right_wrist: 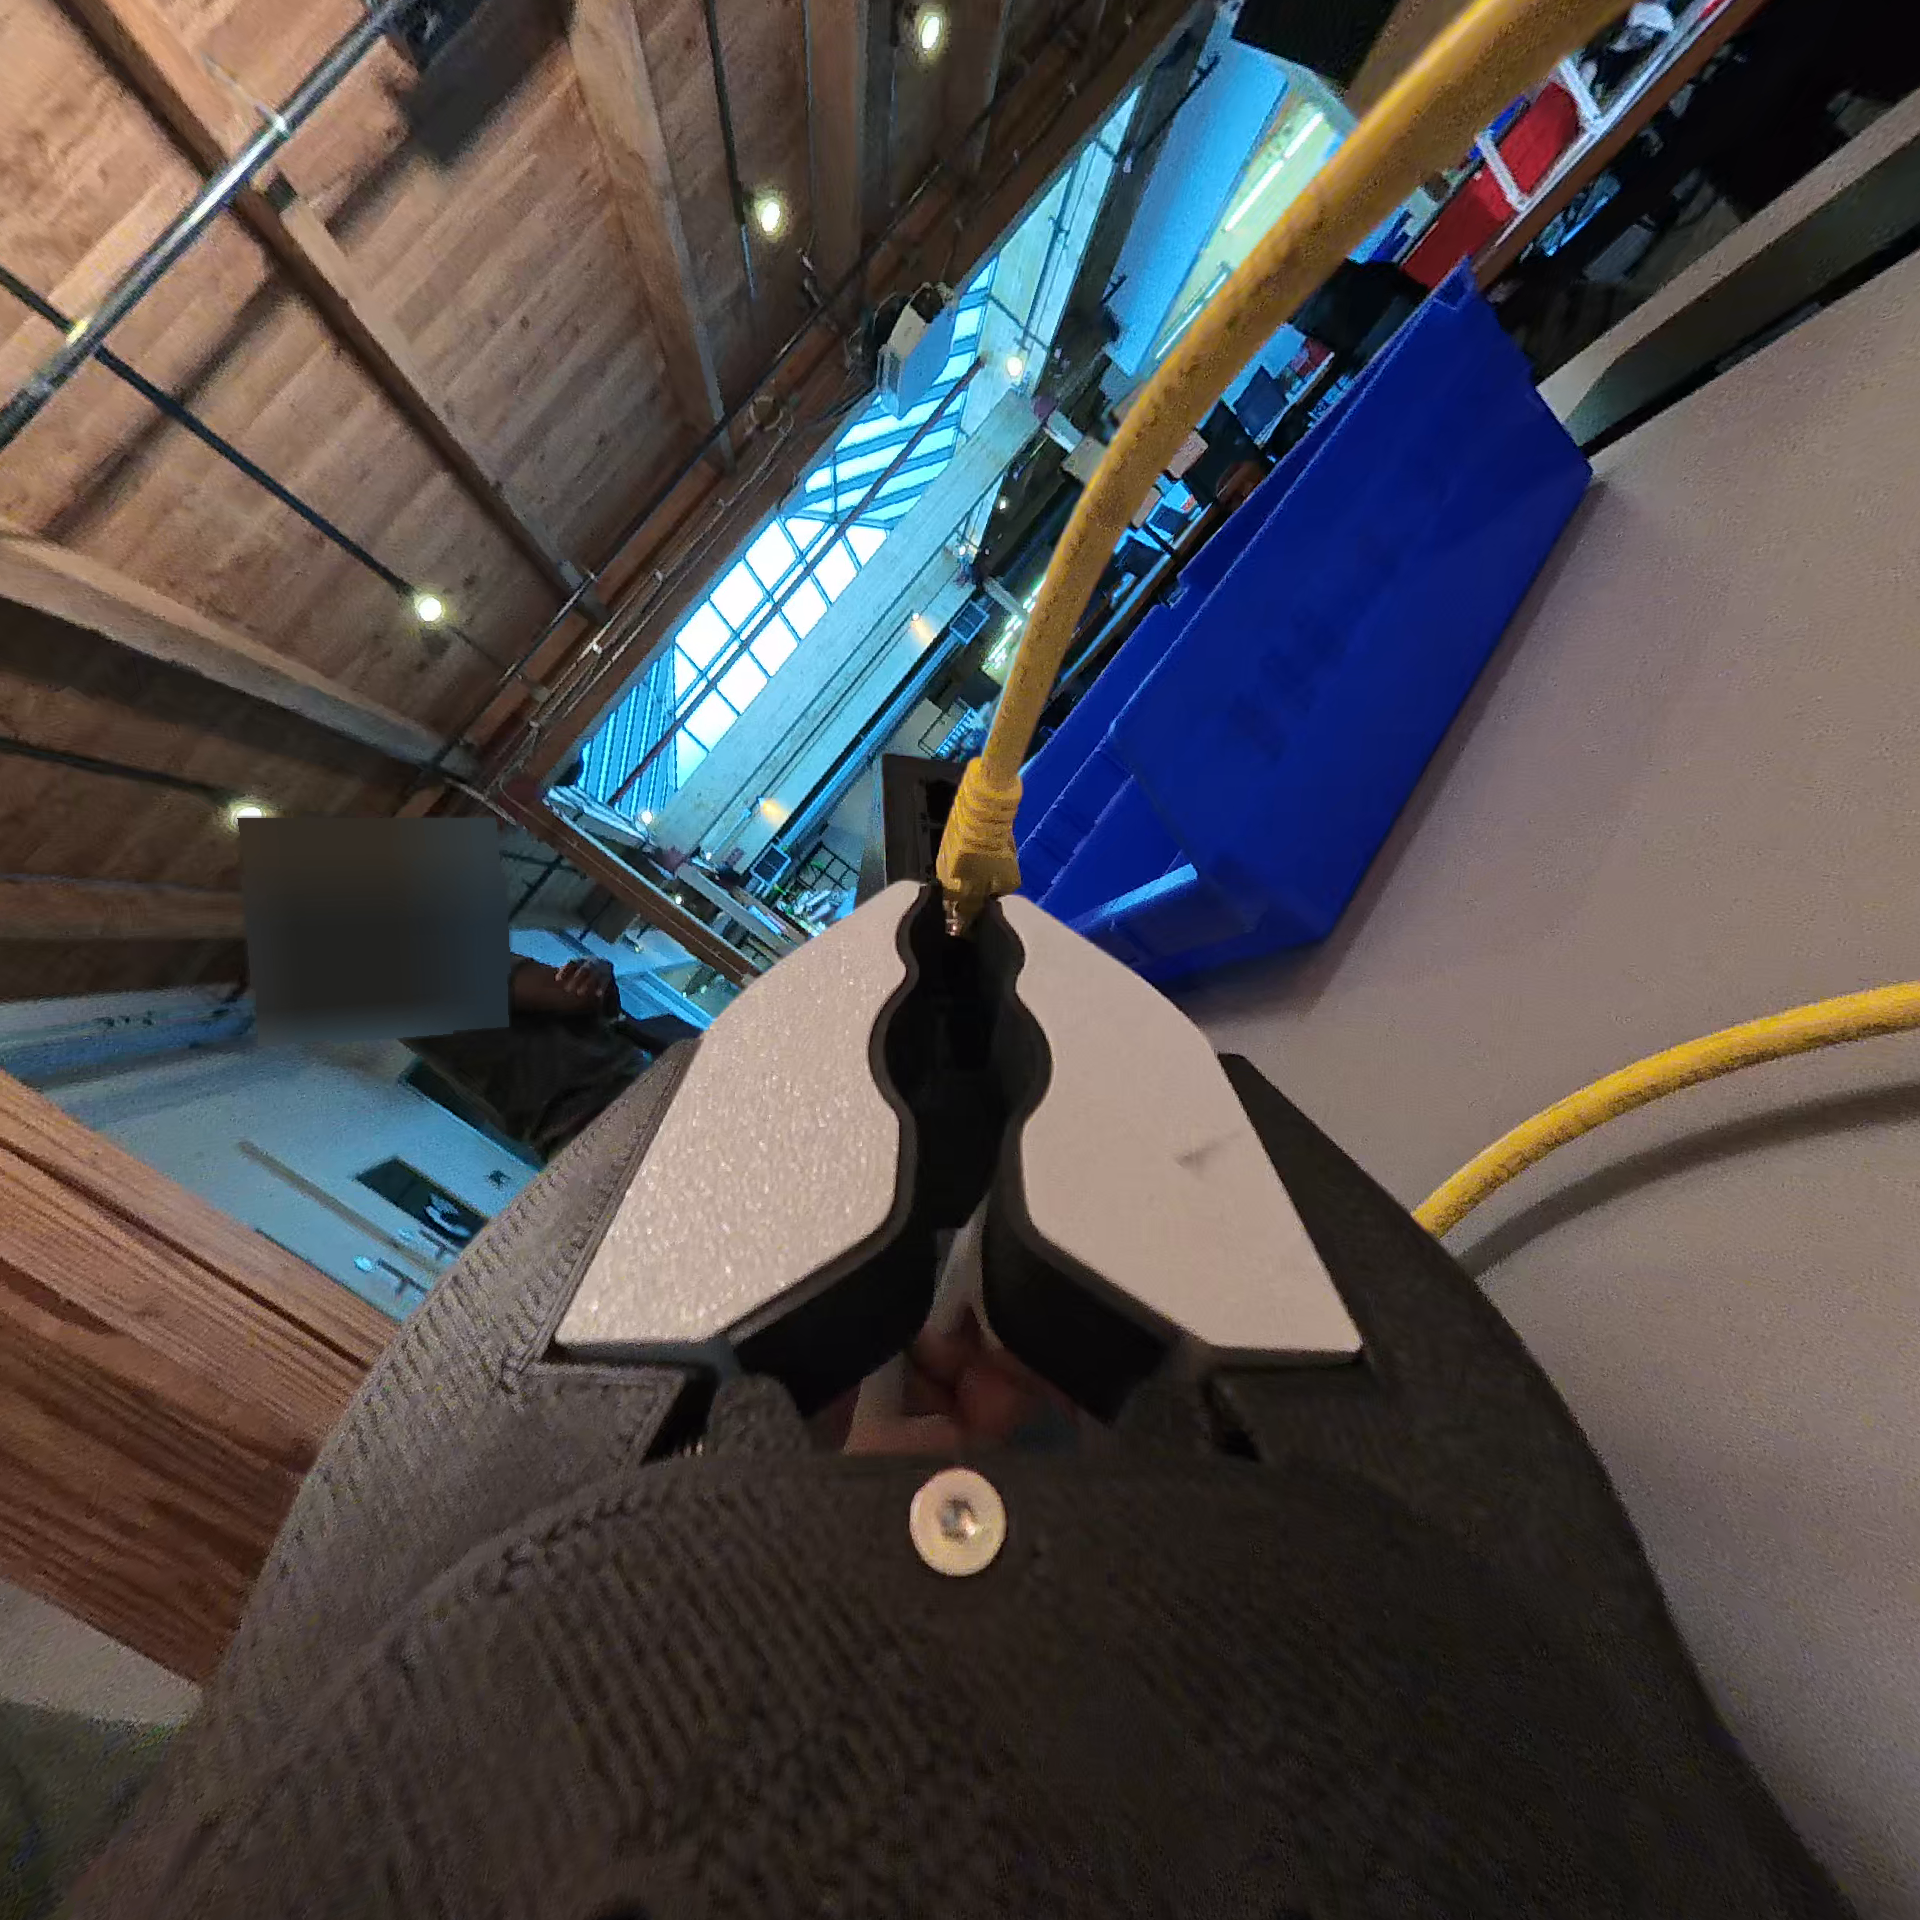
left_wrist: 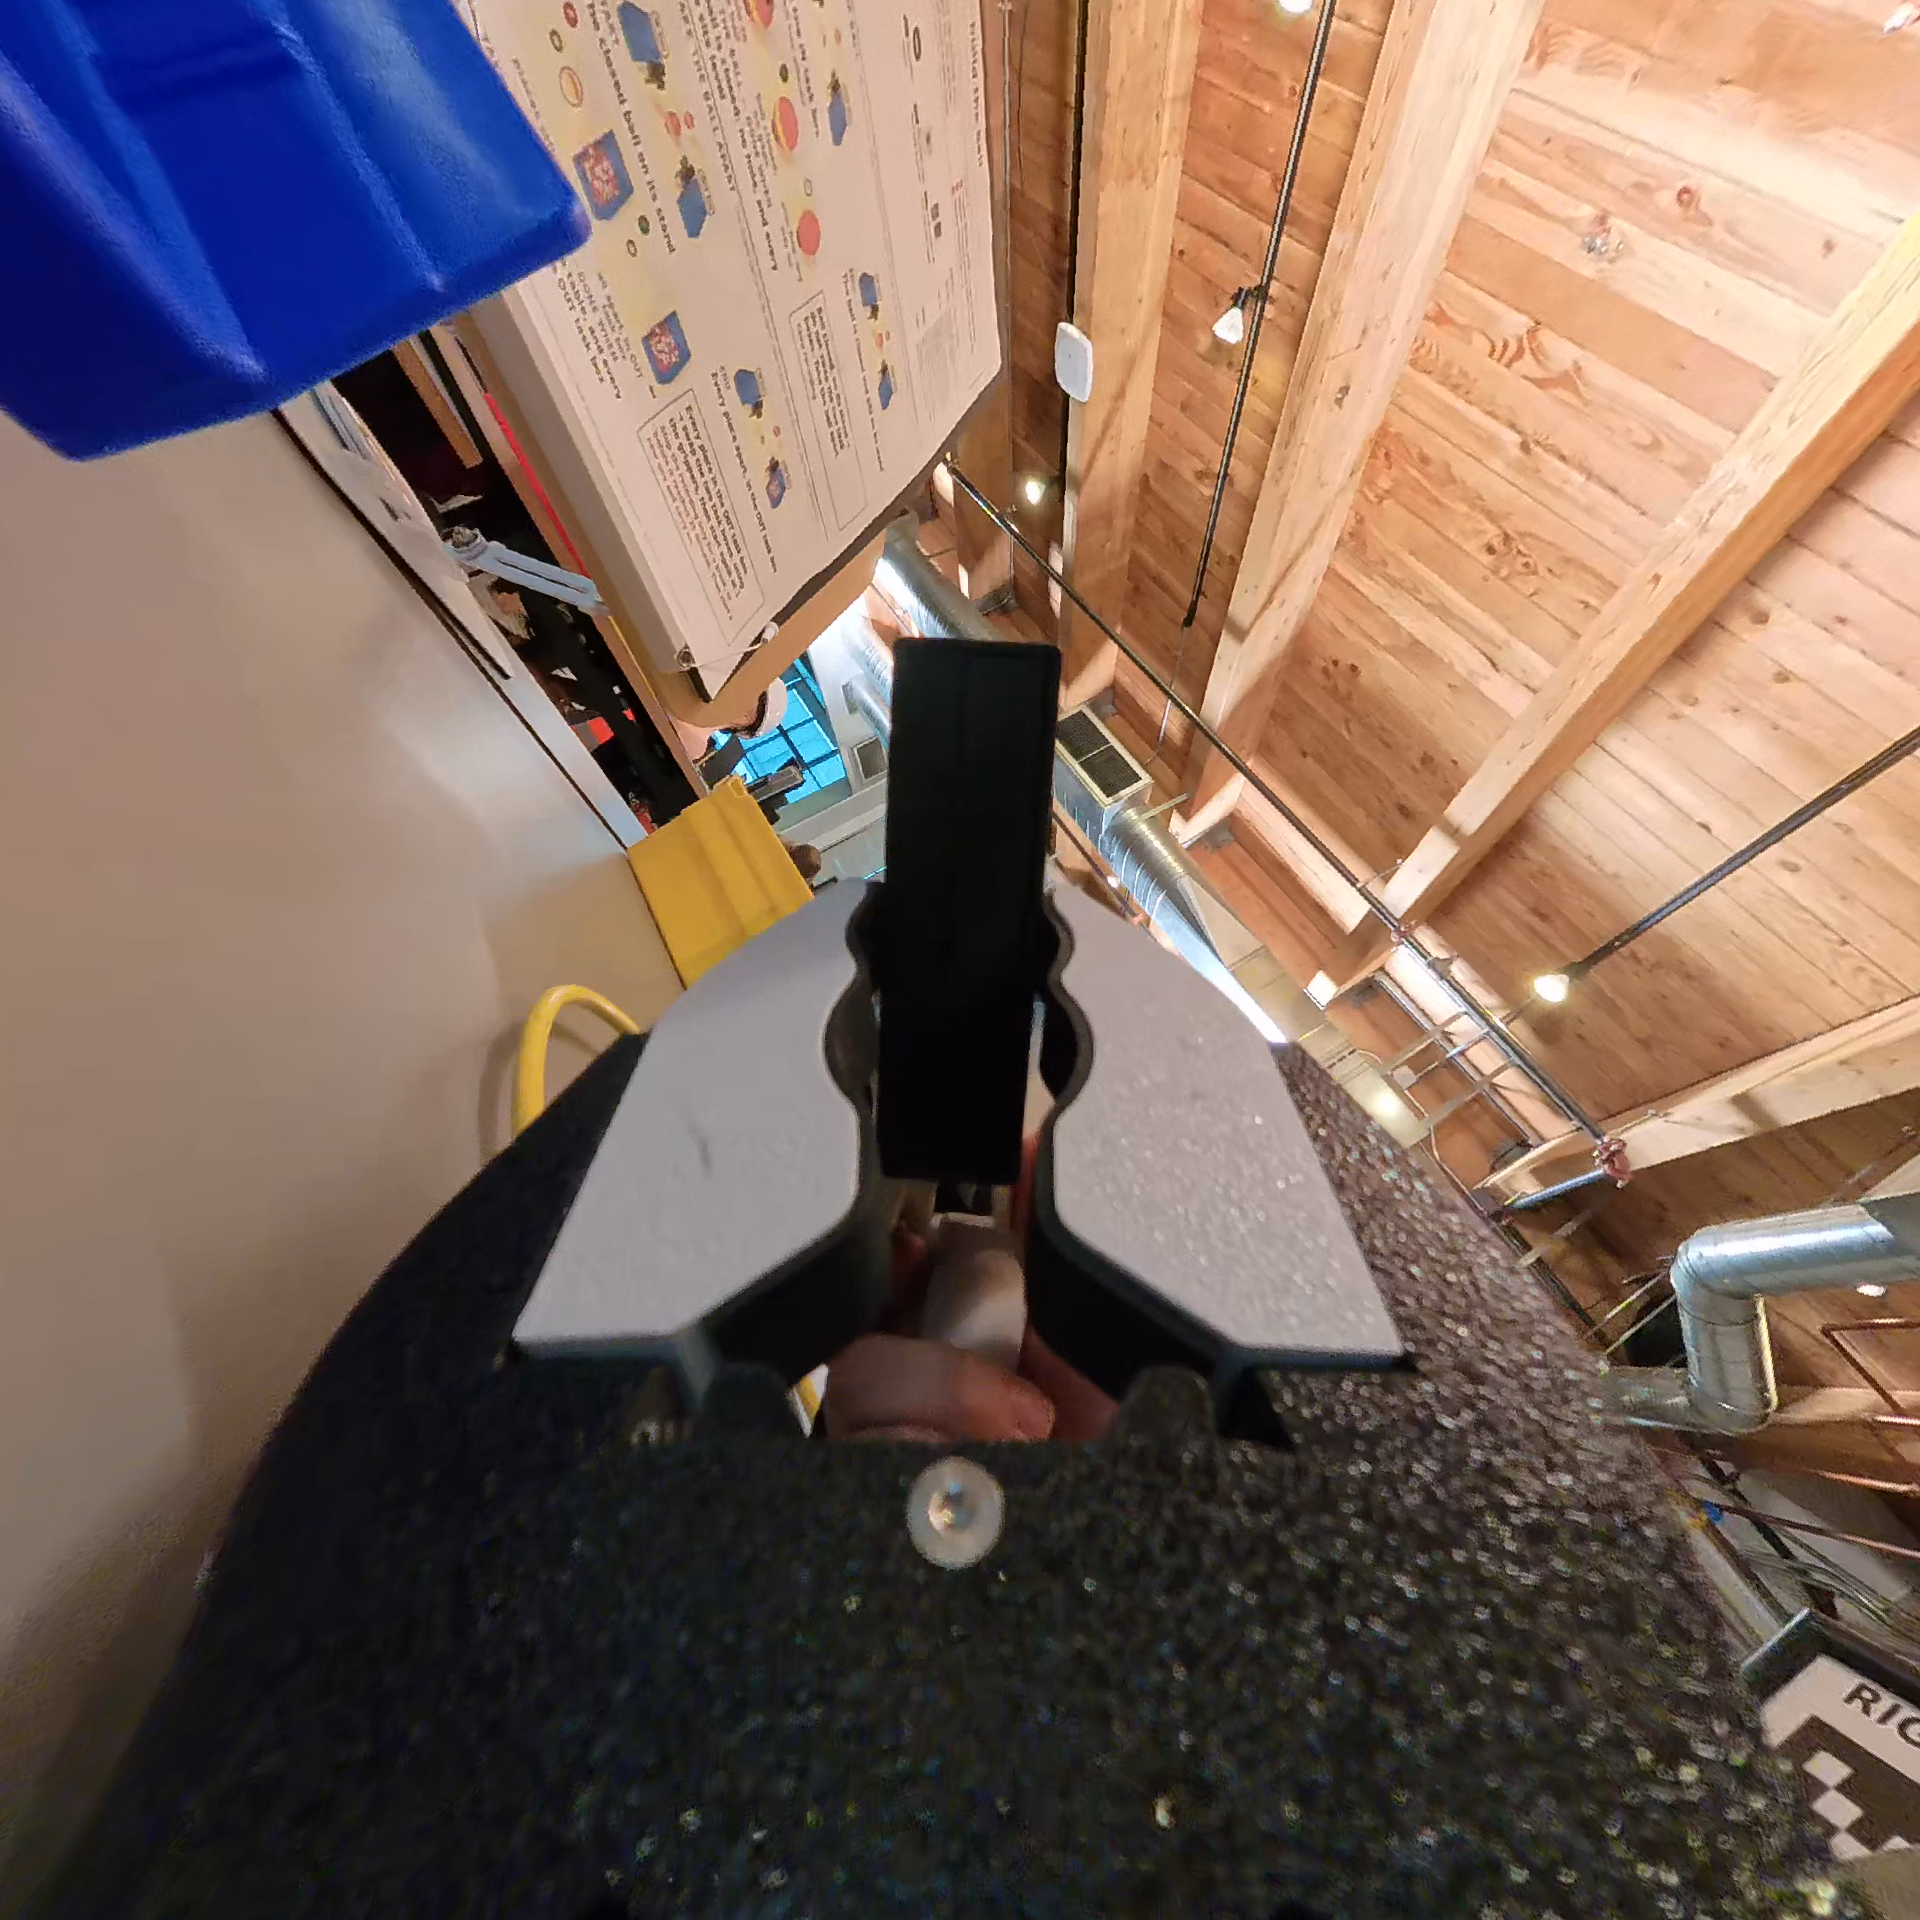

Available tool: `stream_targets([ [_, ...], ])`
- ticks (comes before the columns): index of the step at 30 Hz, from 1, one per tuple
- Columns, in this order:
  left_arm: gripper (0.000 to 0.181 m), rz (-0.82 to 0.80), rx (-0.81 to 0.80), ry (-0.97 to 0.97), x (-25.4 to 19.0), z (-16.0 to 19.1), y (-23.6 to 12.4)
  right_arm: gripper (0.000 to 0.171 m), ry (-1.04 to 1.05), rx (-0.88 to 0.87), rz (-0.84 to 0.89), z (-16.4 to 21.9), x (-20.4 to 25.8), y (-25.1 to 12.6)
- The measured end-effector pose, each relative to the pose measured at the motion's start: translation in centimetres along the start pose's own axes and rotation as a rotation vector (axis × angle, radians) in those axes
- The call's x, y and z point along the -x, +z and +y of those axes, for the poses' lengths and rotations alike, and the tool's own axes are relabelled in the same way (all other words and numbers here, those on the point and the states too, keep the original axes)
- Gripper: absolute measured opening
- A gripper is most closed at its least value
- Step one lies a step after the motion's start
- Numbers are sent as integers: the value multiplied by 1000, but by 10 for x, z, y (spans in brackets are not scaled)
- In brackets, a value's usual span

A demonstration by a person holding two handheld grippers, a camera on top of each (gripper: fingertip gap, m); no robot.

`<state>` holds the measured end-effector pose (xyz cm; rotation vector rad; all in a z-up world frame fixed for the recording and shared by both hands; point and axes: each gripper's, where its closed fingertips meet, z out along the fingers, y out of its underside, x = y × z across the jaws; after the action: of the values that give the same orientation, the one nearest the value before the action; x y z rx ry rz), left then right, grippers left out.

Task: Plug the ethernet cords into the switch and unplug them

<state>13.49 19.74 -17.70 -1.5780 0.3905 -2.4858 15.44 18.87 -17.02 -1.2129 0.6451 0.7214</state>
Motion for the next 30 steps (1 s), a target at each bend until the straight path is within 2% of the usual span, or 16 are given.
stream_targets([
  [5, 26, 20, 39, 29, -3, 1, 1, 9, -16, 8, -40, -1, 4, -2],
  [11, 27, 90, 110, -33, -9, 4, 2, 8, -34, 12, -62, -5, 9, -1],
  [15, 27, 66, 153, 198, -18, 5, 4, 9, -39, 1, -111, -10, 17, -3],
  [18, 26, 98, 131, 28, -19, 1, 3, 9, -78, 20, -85, -8, 20, 0],
  [21, 26, 54, 143, 99, -15, 2, 3, 8, -94, 13, -70, -8, 14, -1],
  [23, 27, 50, 153, 125, -16, 1, 1, 8, -92, -110, -46, -33, 9, -12],
  [25, 27, 129, 85, -136, -19, -16, -4, 9, -136, -37, -22, -43, 2, -16],
  [26, 27, 133, 52, -160, -18, -22, -6, 8, -169, -25, 3, -45, -1, -17],
  [28, 26, 74, 99, -7, -15, -17, -4, 8, -269, 37, -2, -47, 11, -19],
  [30, 26, 88, 121, 56, -22, -17, -3, 8, -359, 64, 10, -60, 23, -24],
])
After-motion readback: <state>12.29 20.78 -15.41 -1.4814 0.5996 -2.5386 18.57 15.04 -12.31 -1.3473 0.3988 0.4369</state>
